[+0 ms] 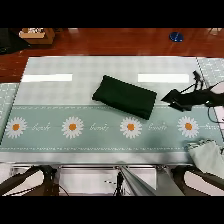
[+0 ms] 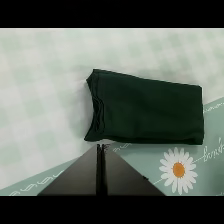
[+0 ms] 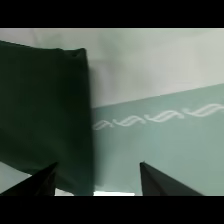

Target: Fold the shirts.

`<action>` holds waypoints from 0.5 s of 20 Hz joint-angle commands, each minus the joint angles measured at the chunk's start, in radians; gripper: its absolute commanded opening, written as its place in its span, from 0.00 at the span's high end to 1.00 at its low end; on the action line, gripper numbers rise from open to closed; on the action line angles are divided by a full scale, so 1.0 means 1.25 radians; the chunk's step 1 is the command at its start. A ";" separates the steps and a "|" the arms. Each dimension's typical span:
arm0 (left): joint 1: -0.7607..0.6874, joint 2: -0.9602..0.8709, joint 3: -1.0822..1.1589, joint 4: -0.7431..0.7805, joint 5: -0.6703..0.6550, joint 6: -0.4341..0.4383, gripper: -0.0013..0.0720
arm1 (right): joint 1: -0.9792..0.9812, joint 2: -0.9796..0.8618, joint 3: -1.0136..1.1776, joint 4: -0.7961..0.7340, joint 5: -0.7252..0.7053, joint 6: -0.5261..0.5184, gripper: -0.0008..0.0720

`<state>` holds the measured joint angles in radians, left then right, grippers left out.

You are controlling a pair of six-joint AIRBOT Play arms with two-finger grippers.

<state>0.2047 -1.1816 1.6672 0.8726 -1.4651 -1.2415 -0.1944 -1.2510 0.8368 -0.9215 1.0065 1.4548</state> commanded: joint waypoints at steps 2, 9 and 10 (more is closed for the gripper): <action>0.001 0.000 0.000 0.003 -0.010 -0.001 0.95 | 0.081 -0.085 -0.081 0.222 -0.111 -0.100 0.19; 0.001 0.000 0.000 0.003 -0.011 0.000 0.95 | 0.186 -0.143 -0.069 0.328 -0.225 -0.111 0.94; 0.001 0.000 0.000 0.003 -0.011 0.000 0.95 | 0.175 -0.127 -0.054 0.328 -0.204 -0.140 0.94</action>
<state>0.2047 -1.1816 1.6672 0.8753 -1.4780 -1.2419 0.0135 -1.4166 0.7509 -0.5613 0.7712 1.3266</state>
